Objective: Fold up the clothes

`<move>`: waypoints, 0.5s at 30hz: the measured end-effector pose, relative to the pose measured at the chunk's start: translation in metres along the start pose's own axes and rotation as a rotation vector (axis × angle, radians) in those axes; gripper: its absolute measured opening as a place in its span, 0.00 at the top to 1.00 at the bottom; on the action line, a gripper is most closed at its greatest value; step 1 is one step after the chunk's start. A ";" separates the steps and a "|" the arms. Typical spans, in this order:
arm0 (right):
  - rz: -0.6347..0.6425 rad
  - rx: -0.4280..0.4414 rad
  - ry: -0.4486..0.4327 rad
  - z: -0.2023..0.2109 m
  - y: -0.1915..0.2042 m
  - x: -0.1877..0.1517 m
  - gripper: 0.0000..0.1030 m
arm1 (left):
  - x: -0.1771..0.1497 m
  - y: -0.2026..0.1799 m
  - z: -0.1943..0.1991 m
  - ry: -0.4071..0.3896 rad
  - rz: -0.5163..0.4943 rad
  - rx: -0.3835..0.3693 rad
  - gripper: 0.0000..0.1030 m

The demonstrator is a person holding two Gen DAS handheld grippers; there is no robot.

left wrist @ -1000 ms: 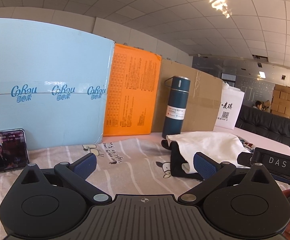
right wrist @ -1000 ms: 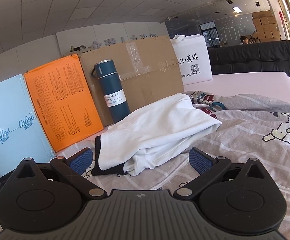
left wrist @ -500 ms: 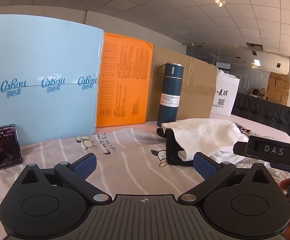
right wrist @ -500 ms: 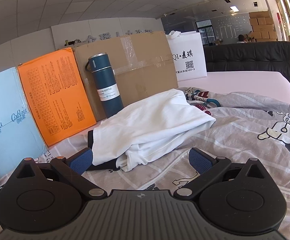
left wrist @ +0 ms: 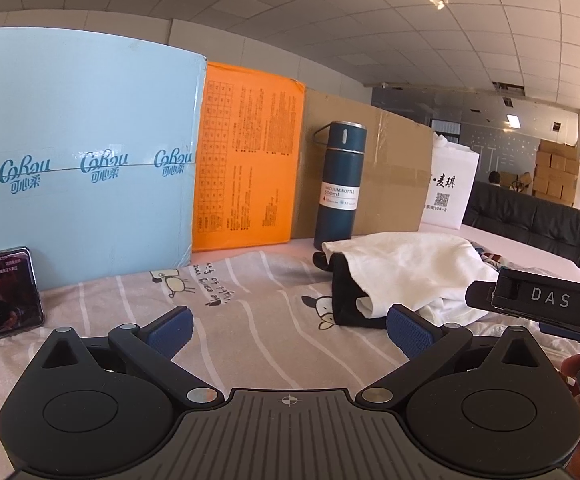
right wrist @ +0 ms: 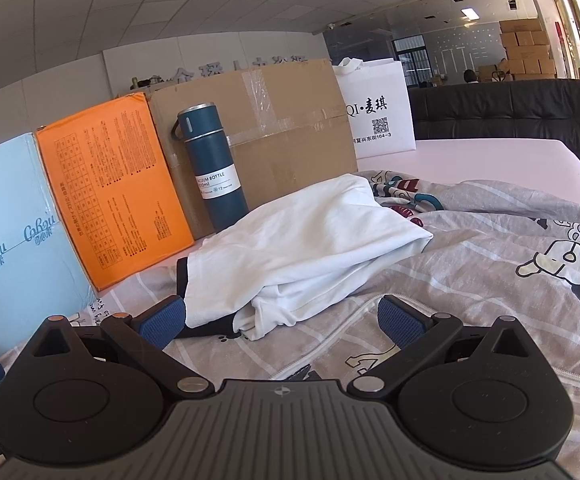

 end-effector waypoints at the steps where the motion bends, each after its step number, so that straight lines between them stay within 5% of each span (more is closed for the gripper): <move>1: 0.002 0.001 0.003 0.000 0.000 0.000 0.00 | -0.001 0.000 -0.001 0.004 -0.002 0.005 0.00; 15: 0.058 -0.113 0.070 -0.007 -0.011 -0.011 0.00 | -0.010 -0.001 -0.011 0.065 -0.042 0.053 0.00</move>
Point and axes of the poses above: each gripper's, at about its wrist camera, not at the fingertips, and z roughly against the way its jaws point, y to its left, x to its top, the point moved 10 cm from there along -z, roughly the way its jaws point, and after that the axes turned 1 degree about -x, right-handed, at the moved point
